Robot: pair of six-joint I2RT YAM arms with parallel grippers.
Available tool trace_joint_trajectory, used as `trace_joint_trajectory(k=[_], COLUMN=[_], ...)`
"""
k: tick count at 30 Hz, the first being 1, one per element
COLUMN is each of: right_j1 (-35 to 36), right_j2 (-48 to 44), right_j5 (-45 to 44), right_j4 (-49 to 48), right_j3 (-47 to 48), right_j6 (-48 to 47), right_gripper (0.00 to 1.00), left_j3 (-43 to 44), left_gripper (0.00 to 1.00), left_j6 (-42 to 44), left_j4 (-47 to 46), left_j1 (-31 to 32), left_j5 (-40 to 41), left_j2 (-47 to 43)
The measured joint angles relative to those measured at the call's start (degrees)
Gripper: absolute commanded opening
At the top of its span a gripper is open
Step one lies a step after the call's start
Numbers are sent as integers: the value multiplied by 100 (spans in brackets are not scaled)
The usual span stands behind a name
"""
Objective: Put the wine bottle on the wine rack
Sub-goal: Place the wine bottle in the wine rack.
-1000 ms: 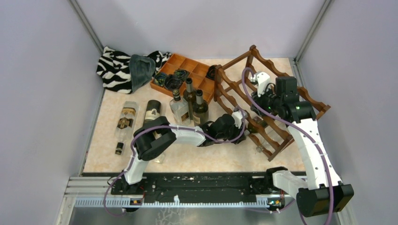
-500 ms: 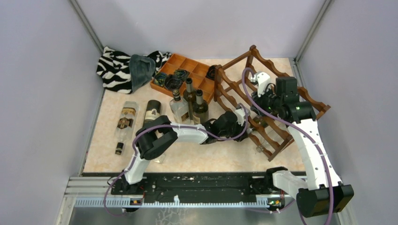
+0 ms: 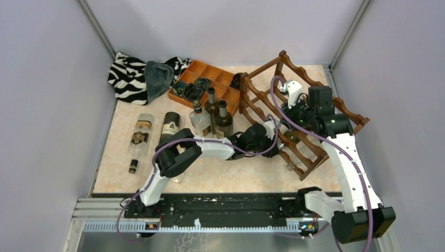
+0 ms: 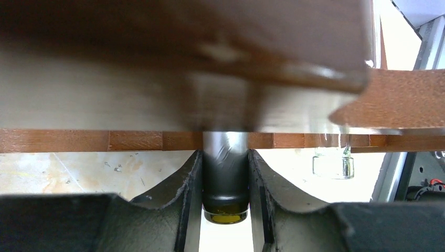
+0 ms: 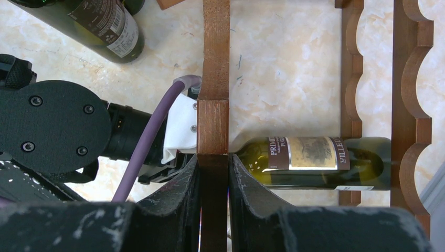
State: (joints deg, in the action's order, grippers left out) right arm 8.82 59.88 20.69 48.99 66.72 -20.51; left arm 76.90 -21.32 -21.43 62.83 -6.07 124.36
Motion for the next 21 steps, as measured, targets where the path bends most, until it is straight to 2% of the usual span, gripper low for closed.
trace_joint_trajectory(k=[4, 7, 15, 21], right_j1=[0, 0, -2, -7], right_j2=[-26, -26, -26, -28], right_j5=[-2, 0, 0, 160], right_j4=[-37, -42, -46, -103], right_j3=[-35, -37, -37, -37], right_j6=[0, 0, 0, 74], right_gripper=[4, 8, 23, 48], left_j3=[0, -24, -662, -1154], left_gripper=[55, 65, 72, 73], left_j6=[-83, -188, -278, -284], left_j4=[-26, -149, -306, -251], left_j1=[-13, -22, -24, -15], left_j5=[-28, -129, -55, -63], left_j2=[4, -11, -476, -1080])
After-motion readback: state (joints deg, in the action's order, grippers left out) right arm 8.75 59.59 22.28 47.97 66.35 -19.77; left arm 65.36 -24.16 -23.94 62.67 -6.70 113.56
